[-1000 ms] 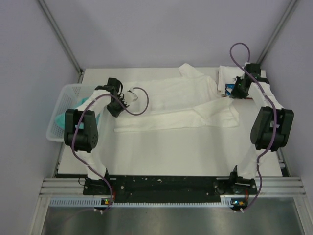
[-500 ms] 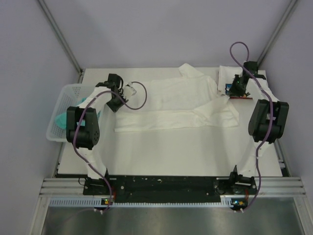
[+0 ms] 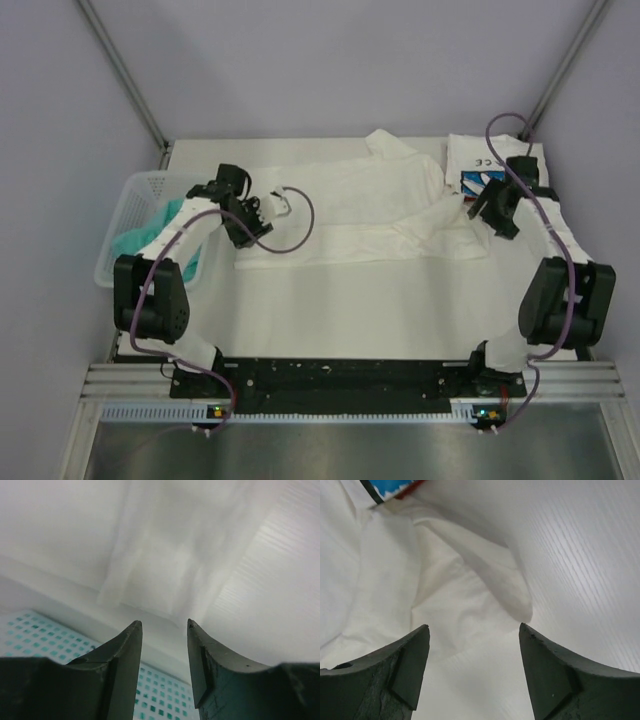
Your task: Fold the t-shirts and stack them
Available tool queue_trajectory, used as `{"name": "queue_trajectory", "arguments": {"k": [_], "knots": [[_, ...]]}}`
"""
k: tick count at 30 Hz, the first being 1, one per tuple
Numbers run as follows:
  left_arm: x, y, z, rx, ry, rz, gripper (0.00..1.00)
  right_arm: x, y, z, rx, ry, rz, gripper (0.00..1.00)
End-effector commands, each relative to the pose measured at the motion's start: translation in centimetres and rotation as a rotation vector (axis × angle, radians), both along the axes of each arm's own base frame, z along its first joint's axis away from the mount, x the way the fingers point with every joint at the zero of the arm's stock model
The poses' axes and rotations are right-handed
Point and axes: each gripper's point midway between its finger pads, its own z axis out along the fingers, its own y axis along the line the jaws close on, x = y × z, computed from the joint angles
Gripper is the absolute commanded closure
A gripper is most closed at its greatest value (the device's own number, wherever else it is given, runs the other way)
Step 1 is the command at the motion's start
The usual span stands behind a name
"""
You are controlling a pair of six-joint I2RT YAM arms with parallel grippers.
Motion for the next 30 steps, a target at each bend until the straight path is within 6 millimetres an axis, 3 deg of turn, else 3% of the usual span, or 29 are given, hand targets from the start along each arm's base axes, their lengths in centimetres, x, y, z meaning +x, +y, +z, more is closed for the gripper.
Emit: {"name": "queue_trajectory", "arguments": {"k": [1,3,7,13,15,17,18,19,21,24,27,30], "knots": [[-5.0,-1.1,-2.6,0.011,0.099,-0.248,0.52,-3.4,0.7,-1.7,0.035,0.002,-0.055,0.31],[-5.3,-0.6,-3.8,0.036,0.115,-0.252,0.5,-4.1,0.6,-3.5,0.052,0.019,-0.087,0.35],[-5.1,0.3,-6.0,0.086,0.133,-0.248,0.47,-3.5,0.5,-5.9,0.085,0.037,-0.114,0.4],[-3.5,1.0,-7.9,0.128,0.112,-0.181,0.47,-4.0,-0.4,-9.1,0.072,0.117,-0.171,0.45],[-3.5,1.0,-8.3,0.128,0.114,-0.171,0.55,-4.4,-1.0,-9.7,0.069,0.124,-0.202,0.55],[-3.6,1.3,-8.7,0.139,0.118,-0.156,0.77,-5.2,-1.6,-10.1,0.076,0.135,-0.234,0.76],[-3.5,1.6,-8.7,0.15,0.115,-0.143,0.91,-5.6,-1.8,-9.9,0.079,0.133,-0.247,0.92],[-3.5,1.9,-8.5,0.158,0.113,-0.129,1.0,-6.0,-1.8,-9.6,0.085,0.125,-0.255,1.0],[-3.7,2.4,-7.9,0.165,0.118,-0.108,1.0,-6.6,-1.5,-7.8,0.091,0.071,-0.258,1.0],[-4.4,3.4,-6.3,0.166,0.12,-0.078,1.0,-9.1,-0.4,-5.8,0.118,0.021,-0.259,1.0],[-6.8,3.9,-4.9,0.152,0.135,-0.075,1.0,-13.0,1.2,-4.9,0.157,0.005,-0.262,1.0],[-10.0,4.3,-4.8,0.162,0.183,-0.1,1.0,-16.5,1.9,-4.3,0.165,-0.048,-0.311,1.0]]}}
